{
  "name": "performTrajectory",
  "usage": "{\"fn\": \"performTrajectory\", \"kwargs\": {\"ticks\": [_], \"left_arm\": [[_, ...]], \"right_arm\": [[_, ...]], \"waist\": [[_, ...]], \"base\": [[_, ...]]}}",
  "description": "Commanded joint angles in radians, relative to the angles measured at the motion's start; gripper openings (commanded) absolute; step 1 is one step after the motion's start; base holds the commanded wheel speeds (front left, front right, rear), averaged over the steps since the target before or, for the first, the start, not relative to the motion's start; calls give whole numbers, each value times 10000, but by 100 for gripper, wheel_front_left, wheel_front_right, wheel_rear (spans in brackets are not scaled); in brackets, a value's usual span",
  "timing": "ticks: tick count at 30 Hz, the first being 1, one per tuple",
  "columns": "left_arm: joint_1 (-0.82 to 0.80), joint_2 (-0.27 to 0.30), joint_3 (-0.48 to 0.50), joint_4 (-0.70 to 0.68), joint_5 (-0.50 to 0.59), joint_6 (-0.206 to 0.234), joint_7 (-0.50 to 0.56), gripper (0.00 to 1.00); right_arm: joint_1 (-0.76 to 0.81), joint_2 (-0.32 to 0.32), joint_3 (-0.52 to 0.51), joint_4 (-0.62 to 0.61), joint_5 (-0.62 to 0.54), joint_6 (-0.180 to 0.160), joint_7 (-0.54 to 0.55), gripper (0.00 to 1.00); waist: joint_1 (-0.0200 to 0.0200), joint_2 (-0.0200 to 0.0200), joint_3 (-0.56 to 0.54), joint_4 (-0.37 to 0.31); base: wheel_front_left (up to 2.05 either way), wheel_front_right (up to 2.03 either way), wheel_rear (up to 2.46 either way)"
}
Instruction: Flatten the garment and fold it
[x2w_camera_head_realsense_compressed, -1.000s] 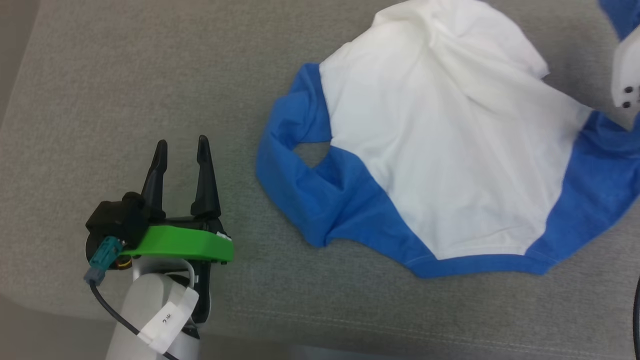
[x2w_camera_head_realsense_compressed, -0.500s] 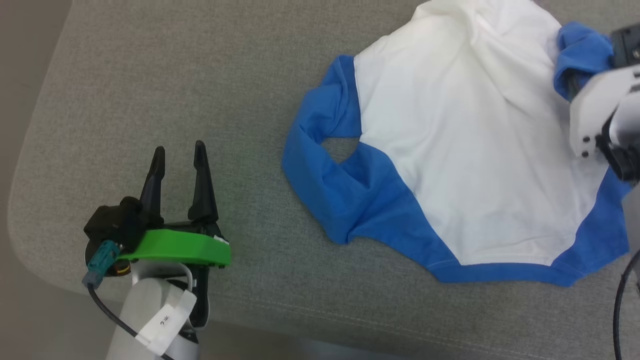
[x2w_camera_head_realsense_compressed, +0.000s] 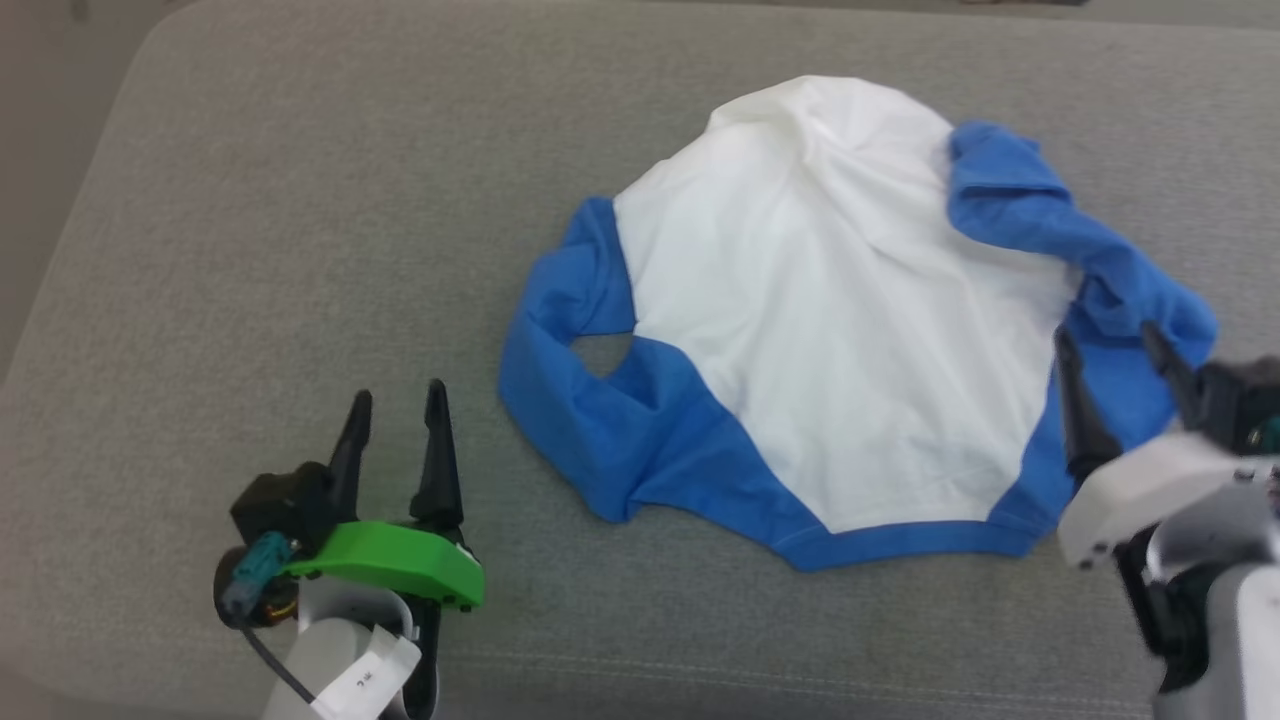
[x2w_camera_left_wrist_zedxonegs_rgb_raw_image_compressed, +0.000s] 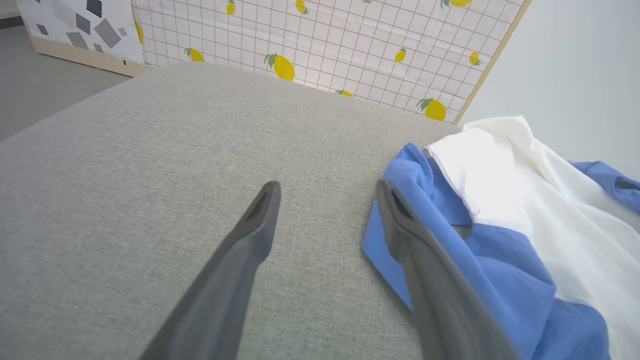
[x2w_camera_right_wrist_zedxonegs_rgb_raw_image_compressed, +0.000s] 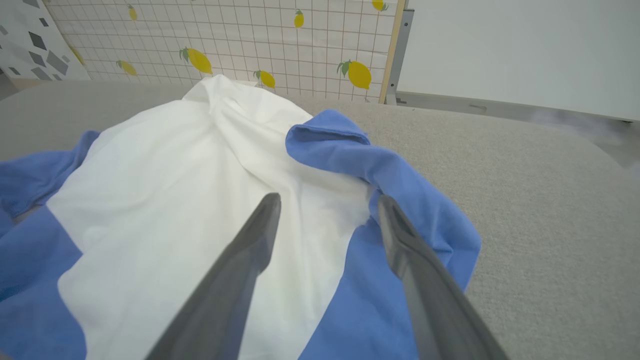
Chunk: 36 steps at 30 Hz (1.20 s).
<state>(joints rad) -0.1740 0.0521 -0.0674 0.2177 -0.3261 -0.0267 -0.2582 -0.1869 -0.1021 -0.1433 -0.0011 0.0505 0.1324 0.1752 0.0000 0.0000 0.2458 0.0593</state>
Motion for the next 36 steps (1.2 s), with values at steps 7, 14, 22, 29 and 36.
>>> {"fn": "performTrajectory", "kwargs": {"ticks": [7,14,22,29,36], "left_arm": [[-795,12,-242,1524,49,292,1238,100],[-1584,130,-401,2649,-67,648,3411,100],[-1817,273,-652,3203,-282,926,5987,100],[-1729,240,-771,2758,-501,658,5842,87],[-1413,281,-471,2045,-586,986,5133,100]], "right_arm": [[1341,492,663,-506,311,-17,-652,100],[1241,515,1147,-267,658,-17,-905,100],[1178,517,1139,-172,846,-17,-1038,100],[1179,518,1056,-63,904,-17,-1026,100],[1257,518,1007,-42,904,-17,-912,100]], "waist": [[0,0,-406,-1091],[0,0,-224,-1538],[0,0,-157,-1743],[0,0,-212,-1582],[0,0,-486,-1433]], "base": [[0,0,0],[0,0,0],[0,0,0],[0,0,0],[0,0,0]]}}
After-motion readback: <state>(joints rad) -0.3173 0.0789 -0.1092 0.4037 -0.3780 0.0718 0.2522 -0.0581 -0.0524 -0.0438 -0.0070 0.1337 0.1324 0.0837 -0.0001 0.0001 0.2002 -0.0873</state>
